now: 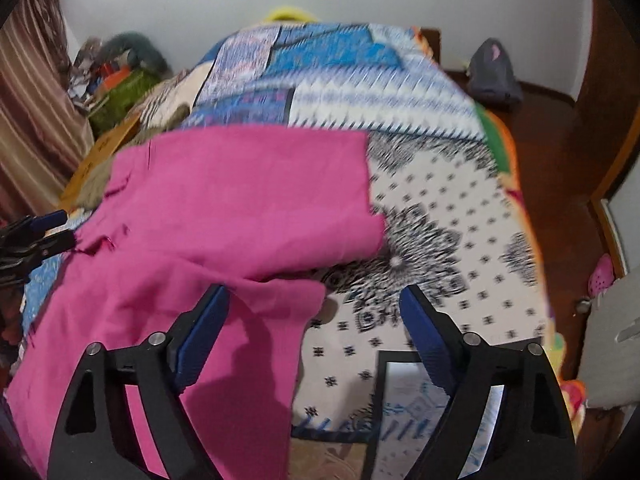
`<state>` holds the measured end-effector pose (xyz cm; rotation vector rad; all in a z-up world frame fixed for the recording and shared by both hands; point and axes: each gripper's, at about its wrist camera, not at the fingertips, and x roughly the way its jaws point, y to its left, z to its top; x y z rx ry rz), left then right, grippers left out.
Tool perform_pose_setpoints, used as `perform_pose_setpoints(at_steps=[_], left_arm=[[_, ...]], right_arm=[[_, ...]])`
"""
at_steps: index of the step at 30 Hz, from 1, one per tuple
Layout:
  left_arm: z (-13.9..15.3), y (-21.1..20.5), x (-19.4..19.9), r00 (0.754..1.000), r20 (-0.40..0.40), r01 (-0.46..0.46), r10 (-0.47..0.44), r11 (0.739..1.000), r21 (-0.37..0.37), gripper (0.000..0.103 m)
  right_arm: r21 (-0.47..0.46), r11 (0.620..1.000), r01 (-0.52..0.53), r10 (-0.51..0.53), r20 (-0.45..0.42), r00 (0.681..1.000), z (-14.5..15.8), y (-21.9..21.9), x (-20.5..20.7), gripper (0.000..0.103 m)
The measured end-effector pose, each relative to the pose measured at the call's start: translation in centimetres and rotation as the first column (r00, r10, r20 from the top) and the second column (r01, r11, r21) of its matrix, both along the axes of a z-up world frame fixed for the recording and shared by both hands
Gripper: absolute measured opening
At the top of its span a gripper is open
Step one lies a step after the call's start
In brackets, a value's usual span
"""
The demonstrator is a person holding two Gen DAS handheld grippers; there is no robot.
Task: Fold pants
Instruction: 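Lower both tools toward the waistband edge of the pink trousers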
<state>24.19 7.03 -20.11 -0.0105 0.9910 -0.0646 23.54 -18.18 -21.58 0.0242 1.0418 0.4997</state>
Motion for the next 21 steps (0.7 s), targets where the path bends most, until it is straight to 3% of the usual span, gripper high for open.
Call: perform_pose_setpoints(at_steps=[6,8,10,12,14,21], left_arm=[[-0.8,0.0,-2.0,0.999,-0.045,0.023,-0.023,1.0,-0.018,0.085],[-1.0,0.1,-2.3,0.999,-0.05,0.02,-0.021,1.0,-0.024,0.085],[-1.3,0.2,-2.3,0.998,-0.058,0.014,-0.015,1.0,-0.028,0.085],[-1.7,0.3,-2.2,0.998,-0.068,0.006,-0.008,0.999,-0.032,0.085],[-1.9,0.1,-2.2,0.998,-0.066,0.005,-0.006,1.0,-0.019,0.085],[-2.0,0.3,-2.7,0.999,-0.04,-0.011,0.014,0.997,0.072,0.087]], right_arm=[[0.055,0.998,-0.03,0.034,-0.063,0.997,-1.4,1.2,0.7,0.058],[0.098,0.994,-0.043,0.052,-0.089,0.995,-1.6,1.3,0.5,0.039],[0.098,0.994,-0.046,0.054,-0.081,0.995,-1.4,1.7,0.1,0.032],[0.086,0.995,-0.058,0.064,-0.065,0.996,-1.1,2.0,-0.2,0.019],[0.045,0.997,-0.059,0.061,-0.035,0.998,-0.8,2.3,-0.7,0.012],[-0.125,0.991,-0.039,0.045,0.052,0.998,-0.5,3.1,-1.9,0.009]])
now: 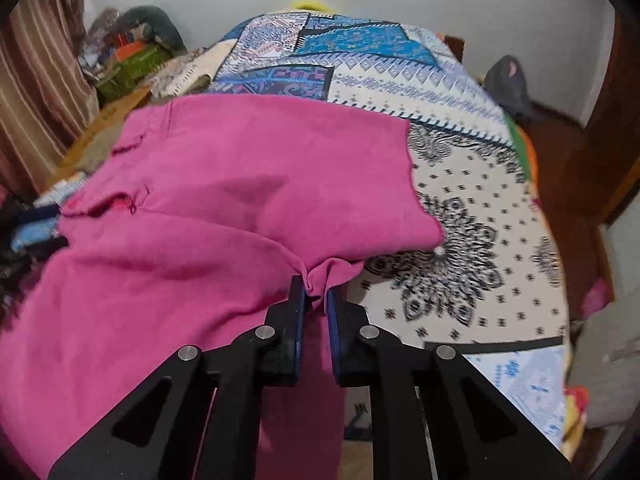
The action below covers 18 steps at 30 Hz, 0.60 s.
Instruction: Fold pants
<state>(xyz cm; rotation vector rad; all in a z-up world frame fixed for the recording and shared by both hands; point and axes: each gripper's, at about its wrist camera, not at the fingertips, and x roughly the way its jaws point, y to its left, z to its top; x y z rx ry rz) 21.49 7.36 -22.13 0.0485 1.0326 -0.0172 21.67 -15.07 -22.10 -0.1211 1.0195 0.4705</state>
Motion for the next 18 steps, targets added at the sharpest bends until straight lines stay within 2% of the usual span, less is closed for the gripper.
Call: perform_pose_setpoints(at_steps=[6,9,10,11,13,15,18], left_arm=[[-0.1,1.4,0.0,0.999,-0.031,-0.035,0.033,0.997,-0.072,0.087],[0.9,1.5,-0.1,0.999,-0.03,-0.03,0.027,0.997,-0.072,0.083],[1.6,1.6,-0.1,0.999,-0.011,-0.032,0.032,0.997,-0.071,0.083],[2.2,1.7,-0.1,0.999,0.007,-0.035,0.036,0.997,-0.075,0.083],[3.7,2.1,0.1,0.998,0.05,-0.045,0.05,0.995,-0.094,0.083],[5.1,2.7,0.9,0.993,0.09,-0.063,0.074,0.992,-0.112,0.083],[6.3,3.3,2.8,0.987,0.12,-0.092,0.106,0.989,-0.118,0.083]], right_arm=[[-0.044,0.997,0.056,-0.057,-0.026,0.998,0.0,-1.2,0.3,0.009],[0.028,0.996,0.083,-0.08,-0.072,0.994,1.0,-2.8,0.0,0.01],[0.057,0.994,0.093,-0.089,-0.072,0.993,1.6,-3.6,0.3,0.016],[0.064,0.993,0.103,-0.099,-0.063,0.993,2.0,-4.0,0.3,0.028],[0.059,0.99,0.131,-0.13,-0.024,0.991,3.0,-4.7,0.8,0.045],[0.044,0.987,0.152,-0.154,0.045,0.987,4.1,-5.1,1.2,0.049],[0.058,0.986,0.156,-0.16,0.08,0.984,5.2,-5.1,2.7,0.052]])
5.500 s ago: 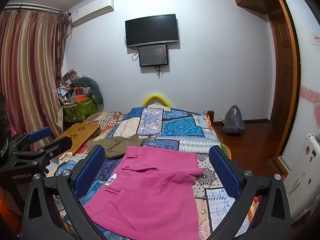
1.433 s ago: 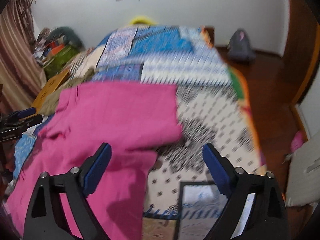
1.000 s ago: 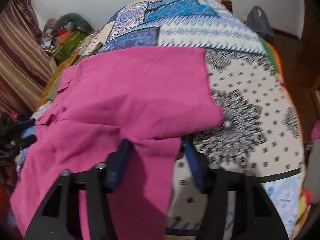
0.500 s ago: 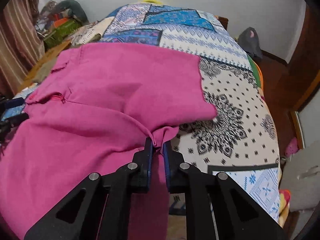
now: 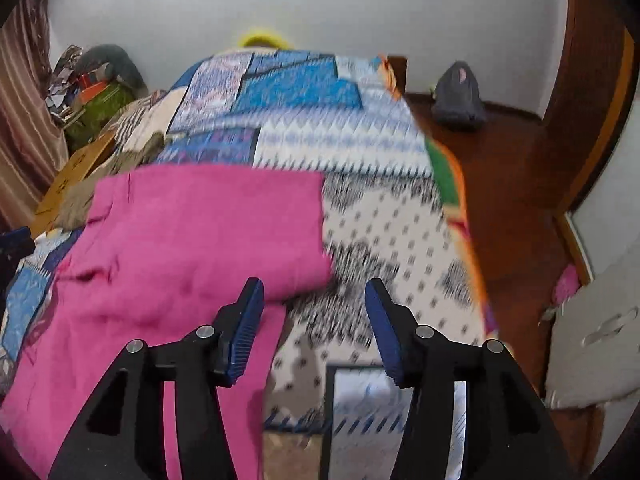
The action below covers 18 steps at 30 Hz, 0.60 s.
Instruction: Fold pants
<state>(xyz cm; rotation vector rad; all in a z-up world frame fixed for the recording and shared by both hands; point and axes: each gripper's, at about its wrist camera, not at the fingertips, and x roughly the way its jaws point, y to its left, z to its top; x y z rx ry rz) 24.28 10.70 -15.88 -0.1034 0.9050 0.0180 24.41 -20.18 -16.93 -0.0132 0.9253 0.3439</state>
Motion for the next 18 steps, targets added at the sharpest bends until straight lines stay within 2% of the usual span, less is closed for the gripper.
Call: perform_pose_setpoints(at_steps=[2,6,9,13,18], left_arm=[[0.3,0.3,1.4,1.0,0.013,-0.012,0.012,1.0,0.008,0.083],[-0.1,0.3,4.5,0.999,0.042,-0.005,0.002,0.998,0.057,0.083],[-1.2,0.6,6.2,0.999,0.033,-0.001,-0.002,0.995,0.095,0.083],[-3.3,1.6,8.5,1.0,-0.002,0.009,-0.009,0.996,0.087,0.082],[-5.5,2.1,10.8,0.999,-0.047,0.025,-0.023,0.999,0.044,0.072]], right_arm=[[0.029,1.0,0.001,-0.001,0.009,1.0,0.2,0.2,1.0,0.059],[0.011,1.0,-0.02,0.02,0.025,0.999,-0.3,1.5,3.4,0.06],[0.015,0.999,-0.028,0.028,0.009,1.0,-1.5,2.1,5.5,0.06],[0.019,0.999,-0.045,0.045,-0.035,0.998,-3.4,2.7,7.9,0.06],[-0.027,0.997,-0.067,0.066,-0.059,0.996,-5.6,3.4,10.5,0.06]])
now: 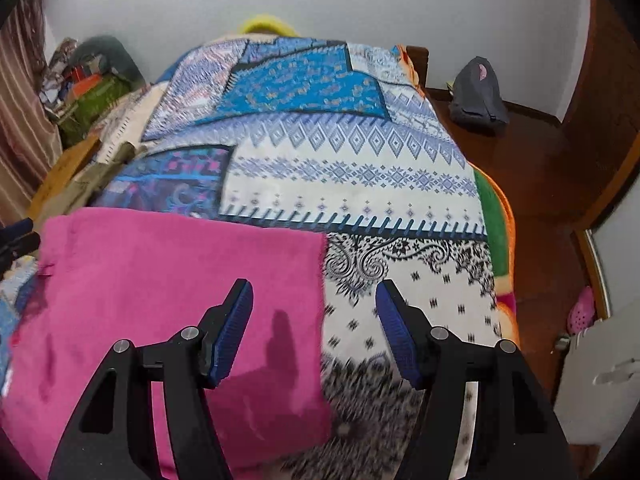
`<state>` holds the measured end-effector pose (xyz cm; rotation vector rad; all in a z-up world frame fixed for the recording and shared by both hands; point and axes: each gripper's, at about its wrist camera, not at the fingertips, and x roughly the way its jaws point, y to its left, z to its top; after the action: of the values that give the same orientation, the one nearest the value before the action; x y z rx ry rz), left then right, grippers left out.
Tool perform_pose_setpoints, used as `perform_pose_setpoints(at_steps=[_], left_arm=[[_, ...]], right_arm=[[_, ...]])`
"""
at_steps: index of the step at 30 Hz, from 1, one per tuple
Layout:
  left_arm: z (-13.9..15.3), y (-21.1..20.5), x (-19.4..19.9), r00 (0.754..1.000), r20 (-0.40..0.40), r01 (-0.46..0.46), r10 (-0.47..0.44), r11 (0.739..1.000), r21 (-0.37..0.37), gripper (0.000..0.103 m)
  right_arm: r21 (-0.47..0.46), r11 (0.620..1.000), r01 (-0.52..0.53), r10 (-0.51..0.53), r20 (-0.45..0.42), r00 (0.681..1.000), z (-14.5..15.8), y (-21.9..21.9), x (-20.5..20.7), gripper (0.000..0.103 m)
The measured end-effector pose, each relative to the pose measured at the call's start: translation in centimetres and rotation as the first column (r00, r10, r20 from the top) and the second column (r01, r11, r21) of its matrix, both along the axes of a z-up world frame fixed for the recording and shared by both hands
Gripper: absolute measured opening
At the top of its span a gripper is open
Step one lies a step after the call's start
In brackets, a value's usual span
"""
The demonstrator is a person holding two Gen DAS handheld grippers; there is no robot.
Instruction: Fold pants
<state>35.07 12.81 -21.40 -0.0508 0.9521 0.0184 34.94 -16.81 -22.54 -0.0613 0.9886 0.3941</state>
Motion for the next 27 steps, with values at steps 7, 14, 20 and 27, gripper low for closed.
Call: perform_pose_setpoints(at_steps=[7,14,20,27], left_arm=[[-2.5,-0.4,2.2,0.998,-0.047,0.039,-0.042,0.997,-0.06,0.05],[-2.9,-0.9,2.3,0.998,-0.044,0.046,-0.048,0.997,-0.056,0.035],[-1.6,-2.0,1.7,0.998,-0.02,0.057,-0.057,0.998,0.009,0.02],[2.4,-2.9,0.4,0.994,0.076,0.078,-0.083,0.995,0.062,0.02]], right_arm=[[0.036,0.999,-0.02,0.022,-0.051,0.998,-2.3,0.7,2.8,0.06],[0.033,0.997,-0.067,0.068,-0.032,0.997,-2.9,1.9,2.7,0.056],[0.052,0.994,-0.1,0.103,-0.046,0.994,-2.2,3.0,2.1,0.008],[0.075,0.994,-0.074,0.072,0.032,0.997,1.7,2.5,1.2,0.006]])
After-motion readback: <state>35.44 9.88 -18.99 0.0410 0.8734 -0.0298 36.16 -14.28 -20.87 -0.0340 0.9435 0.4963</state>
